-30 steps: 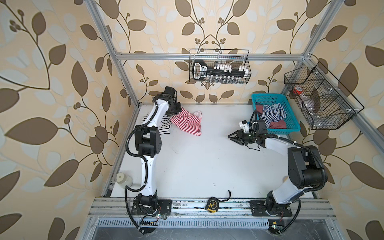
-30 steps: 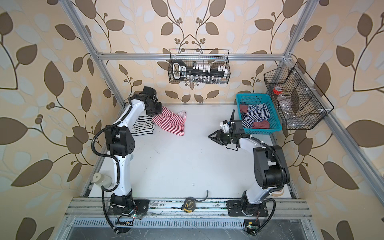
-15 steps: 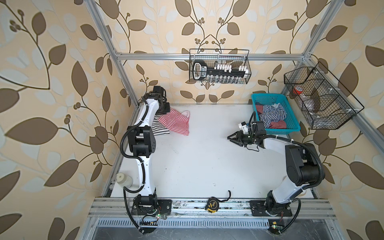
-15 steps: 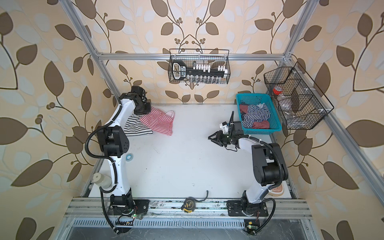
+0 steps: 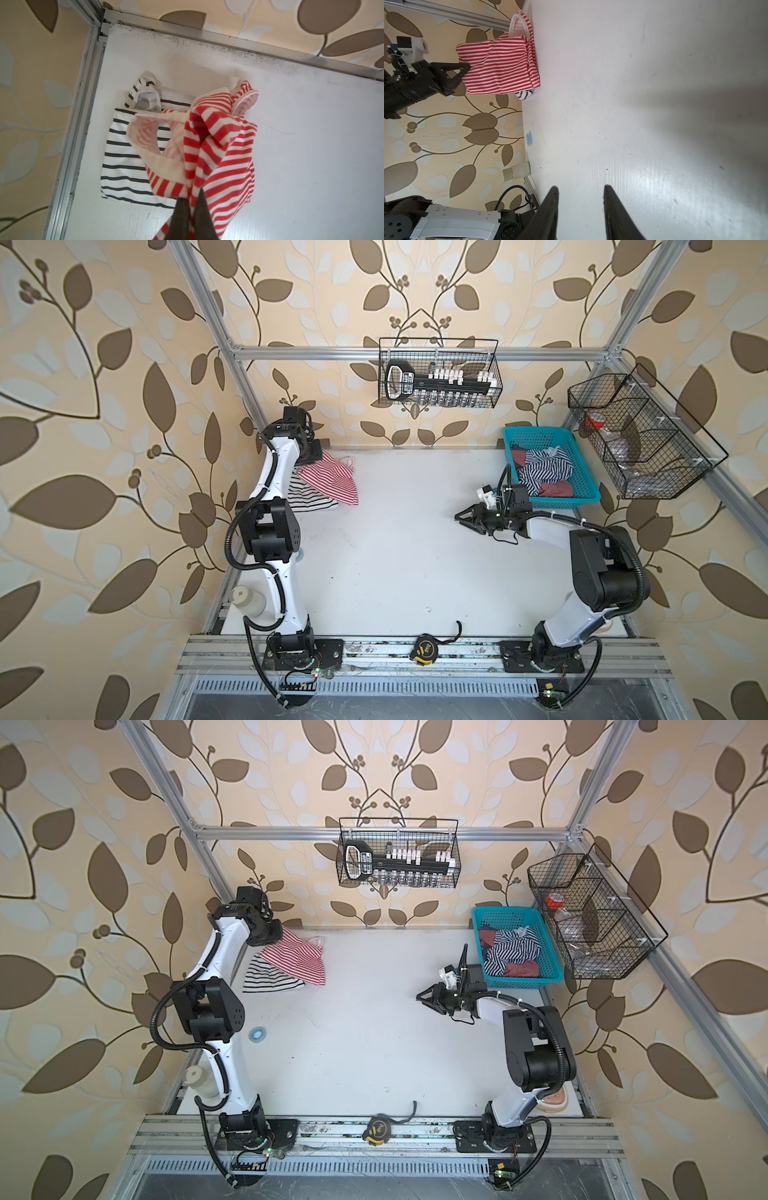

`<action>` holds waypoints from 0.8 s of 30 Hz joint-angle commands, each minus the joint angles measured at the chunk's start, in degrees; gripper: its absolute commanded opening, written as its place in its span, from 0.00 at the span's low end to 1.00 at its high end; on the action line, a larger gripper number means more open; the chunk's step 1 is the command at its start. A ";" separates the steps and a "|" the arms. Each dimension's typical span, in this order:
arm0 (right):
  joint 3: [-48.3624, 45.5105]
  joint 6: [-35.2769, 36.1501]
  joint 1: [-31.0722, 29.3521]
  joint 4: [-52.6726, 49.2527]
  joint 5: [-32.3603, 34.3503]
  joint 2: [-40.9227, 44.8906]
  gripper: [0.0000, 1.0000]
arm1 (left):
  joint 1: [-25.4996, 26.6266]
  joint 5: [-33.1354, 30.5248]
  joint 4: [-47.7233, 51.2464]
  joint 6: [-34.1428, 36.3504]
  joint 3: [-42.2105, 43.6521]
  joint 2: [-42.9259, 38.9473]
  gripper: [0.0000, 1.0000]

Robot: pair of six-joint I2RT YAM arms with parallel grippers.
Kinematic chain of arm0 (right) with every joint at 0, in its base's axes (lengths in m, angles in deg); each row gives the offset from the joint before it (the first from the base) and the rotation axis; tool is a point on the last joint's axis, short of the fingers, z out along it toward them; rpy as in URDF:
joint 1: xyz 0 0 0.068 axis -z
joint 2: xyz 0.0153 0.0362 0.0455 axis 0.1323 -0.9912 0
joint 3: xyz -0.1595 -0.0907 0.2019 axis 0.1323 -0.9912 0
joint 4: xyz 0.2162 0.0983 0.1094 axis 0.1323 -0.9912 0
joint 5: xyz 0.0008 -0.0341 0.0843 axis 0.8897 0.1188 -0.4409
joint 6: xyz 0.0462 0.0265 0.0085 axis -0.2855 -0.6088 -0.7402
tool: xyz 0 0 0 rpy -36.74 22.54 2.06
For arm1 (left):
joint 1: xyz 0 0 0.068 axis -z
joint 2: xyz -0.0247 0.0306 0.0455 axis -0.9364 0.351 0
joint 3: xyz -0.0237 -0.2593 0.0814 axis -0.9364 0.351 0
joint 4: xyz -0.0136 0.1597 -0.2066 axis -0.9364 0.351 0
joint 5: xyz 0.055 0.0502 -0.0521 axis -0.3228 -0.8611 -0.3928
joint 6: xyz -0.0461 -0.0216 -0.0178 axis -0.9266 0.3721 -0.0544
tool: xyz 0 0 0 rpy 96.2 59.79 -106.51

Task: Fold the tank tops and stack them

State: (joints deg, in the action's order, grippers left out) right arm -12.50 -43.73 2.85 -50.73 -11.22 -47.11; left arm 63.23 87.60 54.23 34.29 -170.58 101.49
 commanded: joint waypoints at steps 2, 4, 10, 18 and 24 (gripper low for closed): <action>-0.82 -0.29 0.10 0.67 -0.91 -1.06 0.37 | -1.42 0.01 -1.36 2.63 1.06 -4.76 0.00; -0.83 -0.30 0.10 0.63 -0.86 -1.04 0.37 | -2.62 0.54 -1.38 2.97 1.46 -4.52 0.00; -0.89 -0.54 0.01 0.70 -0.73 -1.30 0.37 | -7.77 4.40 -4.76 3.27 7.44 -4.70 0.00; -0.66 -0.36 -0.68 0.37 -0.62 -1.60 0.37 | -9.63 6.10 -7.33 5.30 9.38 0.72 0.00; -0.74 -0.18 -1.02 -0.28 -0.26 -1.37 0.37 | -9.63 2.20 -7.37 3.32 8.37 5.83 0.26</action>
State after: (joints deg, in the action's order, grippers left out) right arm -12.56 -43.93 2.09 -50.53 -11.20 -47.59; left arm 53.18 91.01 47.01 37.70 -160.57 105.10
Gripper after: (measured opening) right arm 0.369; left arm 0.203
